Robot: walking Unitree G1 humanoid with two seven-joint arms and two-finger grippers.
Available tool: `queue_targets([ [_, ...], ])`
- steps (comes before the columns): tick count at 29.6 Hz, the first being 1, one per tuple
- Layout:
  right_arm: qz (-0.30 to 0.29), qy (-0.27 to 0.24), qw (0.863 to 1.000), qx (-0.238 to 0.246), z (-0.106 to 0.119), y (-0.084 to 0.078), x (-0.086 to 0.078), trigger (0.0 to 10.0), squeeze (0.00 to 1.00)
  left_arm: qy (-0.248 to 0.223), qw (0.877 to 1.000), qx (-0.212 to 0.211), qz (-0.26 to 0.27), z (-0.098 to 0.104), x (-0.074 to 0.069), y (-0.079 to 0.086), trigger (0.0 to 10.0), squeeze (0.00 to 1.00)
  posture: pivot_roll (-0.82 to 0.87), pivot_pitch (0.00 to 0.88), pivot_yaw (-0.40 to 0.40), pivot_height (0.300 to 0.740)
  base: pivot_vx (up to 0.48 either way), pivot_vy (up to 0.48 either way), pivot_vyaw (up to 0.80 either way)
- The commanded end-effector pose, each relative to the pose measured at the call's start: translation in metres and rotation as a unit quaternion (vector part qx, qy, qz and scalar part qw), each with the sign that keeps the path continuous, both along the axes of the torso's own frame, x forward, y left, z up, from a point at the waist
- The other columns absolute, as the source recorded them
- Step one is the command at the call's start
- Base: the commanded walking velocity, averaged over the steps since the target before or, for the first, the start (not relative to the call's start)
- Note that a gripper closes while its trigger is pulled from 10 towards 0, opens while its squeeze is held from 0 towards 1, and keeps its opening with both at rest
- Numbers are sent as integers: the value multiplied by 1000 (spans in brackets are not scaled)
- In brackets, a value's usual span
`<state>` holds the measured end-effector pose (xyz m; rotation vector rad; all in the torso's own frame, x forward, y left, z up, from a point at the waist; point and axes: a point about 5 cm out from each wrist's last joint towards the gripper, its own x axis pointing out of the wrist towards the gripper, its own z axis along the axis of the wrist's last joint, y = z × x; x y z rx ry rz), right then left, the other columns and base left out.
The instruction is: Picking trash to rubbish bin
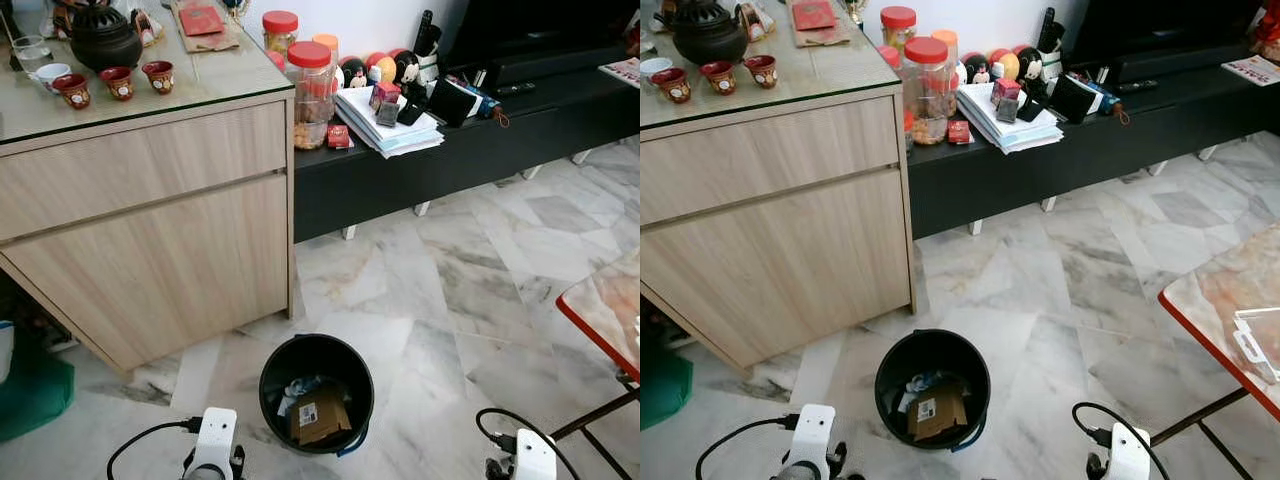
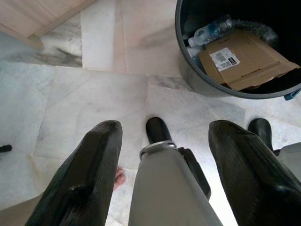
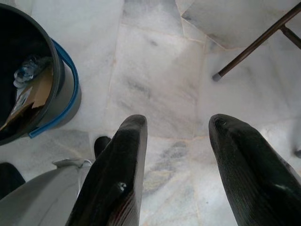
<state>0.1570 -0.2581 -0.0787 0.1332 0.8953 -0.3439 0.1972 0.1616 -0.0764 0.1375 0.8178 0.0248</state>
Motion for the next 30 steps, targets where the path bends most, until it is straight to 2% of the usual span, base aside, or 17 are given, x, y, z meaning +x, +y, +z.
queue_targets([
  [1,-17,-10,1000,-6,3,-7,2,10000,0,3,1000,-5,0,-2,-3,-2,10000,0,-82,51,-77,740,0,0,0],
  [9,-8,-43,999,5,9,-5,14,10000,0,0,1000,-9,-1,-1,-2,-5,10000,0,-79,32,-83,740,-268,0,0],
  [19,-6,-47,999,19,7,0,13,10000,0,5,1000,-10,-2,-3,-6,-4,10000,0,-82,24,-82,740,-296,0,0],
  [30,-6,-51,998,27,7,3,14,10000,0,2,1000,-11,3,-2,-4,-3,10000,0,-79,46,-85,740,-301,0,0],
])
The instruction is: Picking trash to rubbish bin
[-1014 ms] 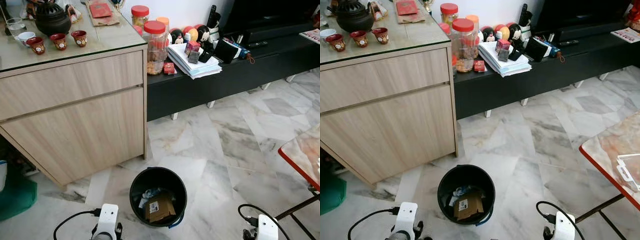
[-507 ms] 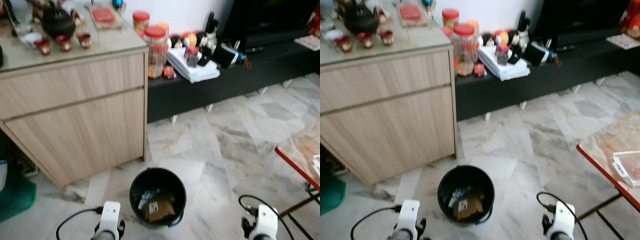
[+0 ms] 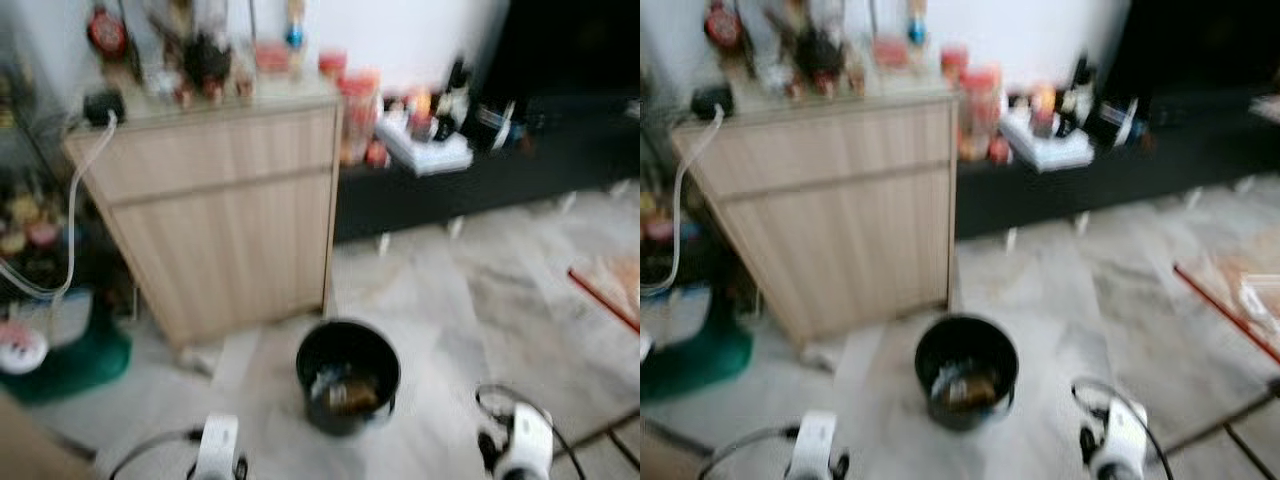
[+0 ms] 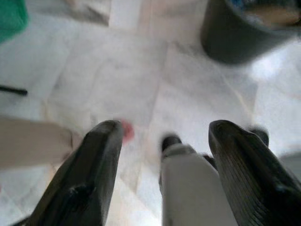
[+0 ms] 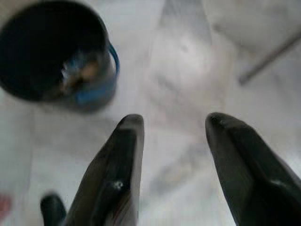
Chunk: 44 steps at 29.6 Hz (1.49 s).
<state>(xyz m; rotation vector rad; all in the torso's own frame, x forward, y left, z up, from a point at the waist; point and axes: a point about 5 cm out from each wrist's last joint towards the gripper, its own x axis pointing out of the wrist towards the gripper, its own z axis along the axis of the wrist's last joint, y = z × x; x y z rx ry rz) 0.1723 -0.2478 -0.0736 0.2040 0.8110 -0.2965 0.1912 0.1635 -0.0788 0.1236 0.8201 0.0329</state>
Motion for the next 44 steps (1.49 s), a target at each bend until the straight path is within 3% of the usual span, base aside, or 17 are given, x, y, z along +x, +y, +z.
queue_targets([
  [1,-12,-2,1000,-5,2,-7,-1,10000,0,2,1000,-6,-4,0,2,-5,10000,0,-79,46,-85,740,-300,0,0],
  [12,-17,-1,1000,-2,1,-6,-3,10000,0,1,1000,-8,-5,1,3,-6,10000,0,-83,55,-79,740,-301,0,0],
  [33,-19,7,1000,-5,-1,-7,-5,10000,0,2,1000,-10,-12,1,5,-11,10000,0,-93,64,-80,740,0,0,0],
  [44,-12,20,1000,-8,-2,-6,-5,10000,0,2,1000,-6,-8,1,4,-10,10000,0,-82,47,-85,740,0,0,-780],
])
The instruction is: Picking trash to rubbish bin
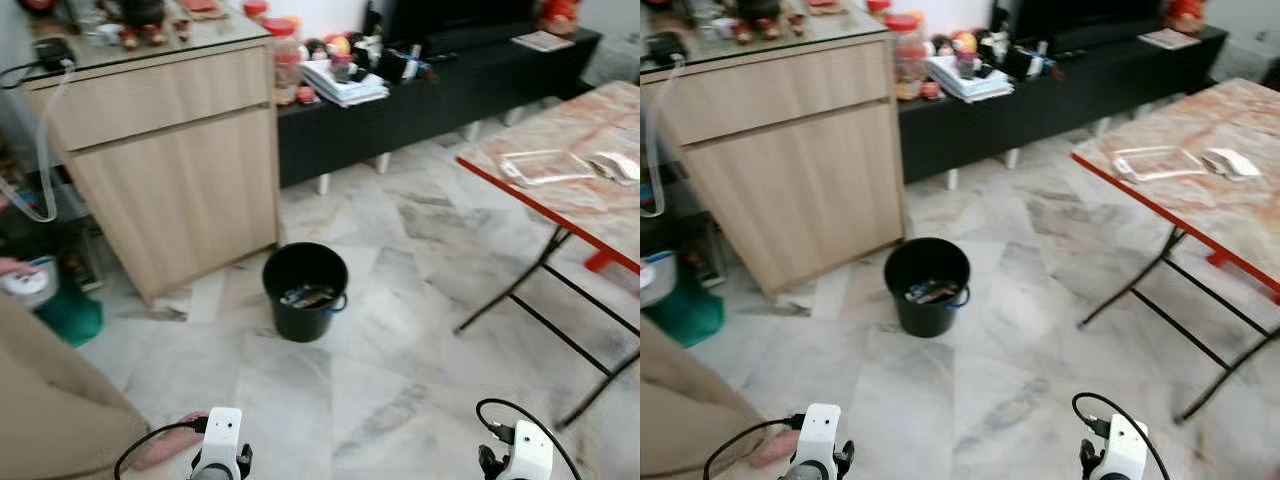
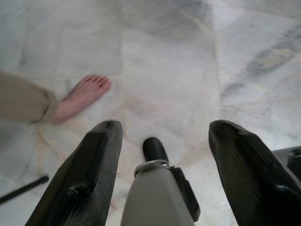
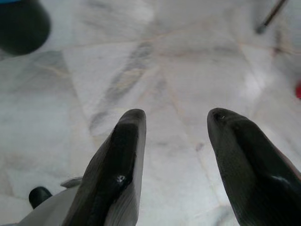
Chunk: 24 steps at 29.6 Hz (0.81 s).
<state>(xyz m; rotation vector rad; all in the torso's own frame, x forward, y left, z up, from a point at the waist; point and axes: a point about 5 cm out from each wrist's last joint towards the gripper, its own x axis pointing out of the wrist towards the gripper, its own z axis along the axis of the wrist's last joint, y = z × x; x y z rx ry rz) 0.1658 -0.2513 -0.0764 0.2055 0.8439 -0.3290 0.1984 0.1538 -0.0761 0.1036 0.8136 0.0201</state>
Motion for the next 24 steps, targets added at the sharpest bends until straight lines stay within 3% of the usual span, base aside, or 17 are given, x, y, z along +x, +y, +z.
queue_targets([
  [1,2,1,1000,-6,1,-2,2,10000,0,6,1000,6,-7,-2,-3,0,10000,0,-82,40,-82,740,0,0,-775],
  [12,1,3,1000,-8,1,-2,2,10000,0,12,999,28,-20,-2,-4,3,10000,0,-78,21,-79,740,0,0,-743],
  [16,0,7,1000,-6,0,-2,0,10000,0,18,999,36,-17,-3,-6,7,10000,0,-75,3,-75,740,0,-377,-775],
  [24,-2,10,1000,-6,0,-2,-1,10000,0,18,999,36,-14,-3,-4,7,10000,0,-71,0,-75,740,0,0,-771],
])
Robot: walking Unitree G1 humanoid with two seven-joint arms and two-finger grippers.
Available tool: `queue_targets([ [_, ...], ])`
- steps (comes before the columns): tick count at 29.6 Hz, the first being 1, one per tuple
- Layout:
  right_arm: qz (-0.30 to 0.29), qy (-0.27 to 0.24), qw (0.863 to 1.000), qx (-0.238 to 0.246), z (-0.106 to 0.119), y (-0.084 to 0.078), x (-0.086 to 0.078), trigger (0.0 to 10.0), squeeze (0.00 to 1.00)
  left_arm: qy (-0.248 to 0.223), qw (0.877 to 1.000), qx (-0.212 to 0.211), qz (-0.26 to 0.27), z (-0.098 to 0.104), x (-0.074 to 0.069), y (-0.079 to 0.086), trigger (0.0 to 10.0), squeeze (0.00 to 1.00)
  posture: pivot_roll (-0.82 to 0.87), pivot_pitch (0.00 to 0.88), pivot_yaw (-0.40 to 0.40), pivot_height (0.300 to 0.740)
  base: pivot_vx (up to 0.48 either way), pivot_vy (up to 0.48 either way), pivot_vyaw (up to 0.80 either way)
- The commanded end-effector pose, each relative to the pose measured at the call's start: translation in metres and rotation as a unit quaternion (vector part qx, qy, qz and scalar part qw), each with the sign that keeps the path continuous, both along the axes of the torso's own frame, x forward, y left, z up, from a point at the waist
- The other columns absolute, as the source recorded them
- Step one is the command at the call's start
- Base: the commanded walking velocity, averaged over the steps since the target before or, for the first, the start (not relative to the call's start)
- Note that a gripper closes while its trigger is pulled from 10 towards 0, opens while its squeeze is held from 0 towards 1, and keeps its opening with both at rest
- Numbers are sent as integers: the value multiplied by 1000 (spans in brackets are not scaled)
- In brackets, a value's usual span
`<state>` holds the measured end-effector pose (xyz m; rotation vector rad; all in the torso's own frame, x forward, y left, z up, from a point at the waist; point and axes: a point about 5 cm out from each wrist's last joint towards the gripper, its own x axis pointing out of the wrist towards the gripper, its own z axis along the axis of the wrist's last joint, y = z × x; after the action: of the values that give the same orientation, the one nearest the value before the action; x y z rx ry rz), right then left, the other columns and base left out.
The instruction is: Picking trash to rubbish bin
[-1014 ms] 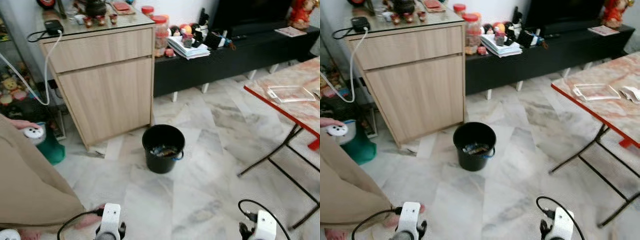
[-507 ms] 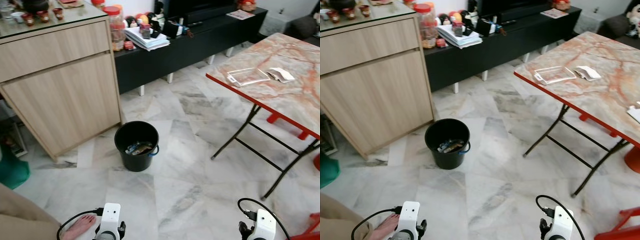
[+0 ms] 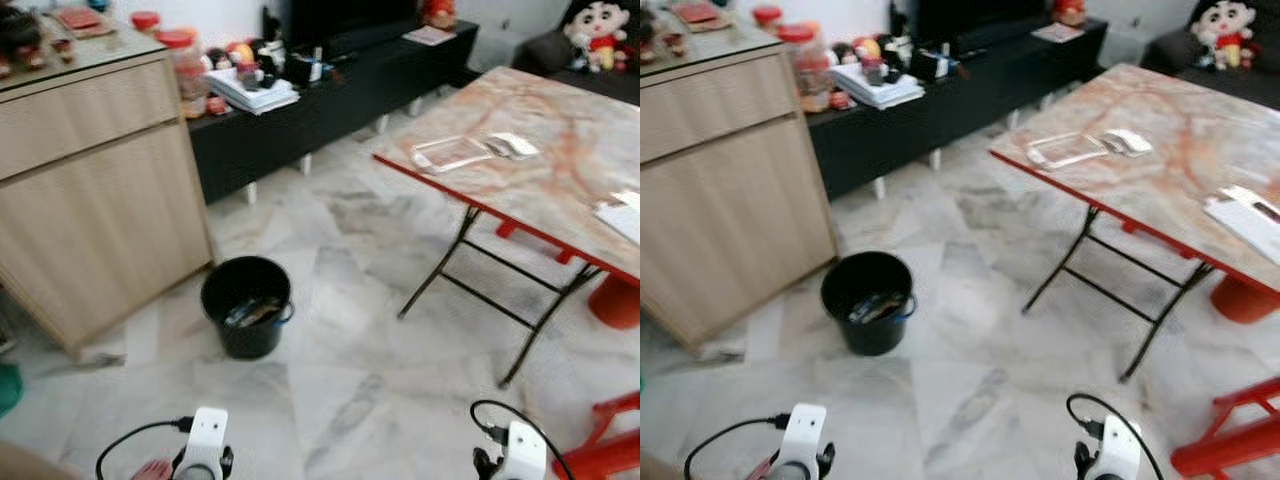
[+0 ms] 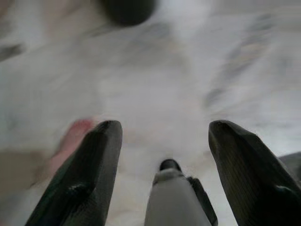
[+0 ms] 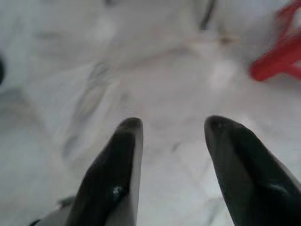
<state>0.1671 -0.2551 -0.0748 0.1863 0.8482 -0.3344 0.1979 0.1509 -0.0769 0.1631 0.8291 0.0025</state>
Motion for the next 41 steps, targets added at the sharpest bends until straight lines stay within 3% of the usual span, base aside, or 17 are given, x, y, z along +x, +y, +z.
queue_targets([
  [1,-4,6,1000,3,-2,1,-2,10000,0,9,1000,14,4,-2,-3,10,10000,0,-71,0,-75,740,0,0,-769],
  [31,-9,6,1000,2,0,0,1,10000,0,4,1000,11,18,0,1,11,10000,0,-64,4,-87,740,0,0,-770],
  [38,-16,-3,1000,1,1,-1,2,10000,0,1,1000,6,18,2,3,10,10000,0,-68,14,-85,740,0,0,0],
  [41,-16,-10,1000,1,3,-2,5,10000,0,-18,1000,-6,14,7,12,6,10000,0,-66,19,-86,740,0,0,0],
])
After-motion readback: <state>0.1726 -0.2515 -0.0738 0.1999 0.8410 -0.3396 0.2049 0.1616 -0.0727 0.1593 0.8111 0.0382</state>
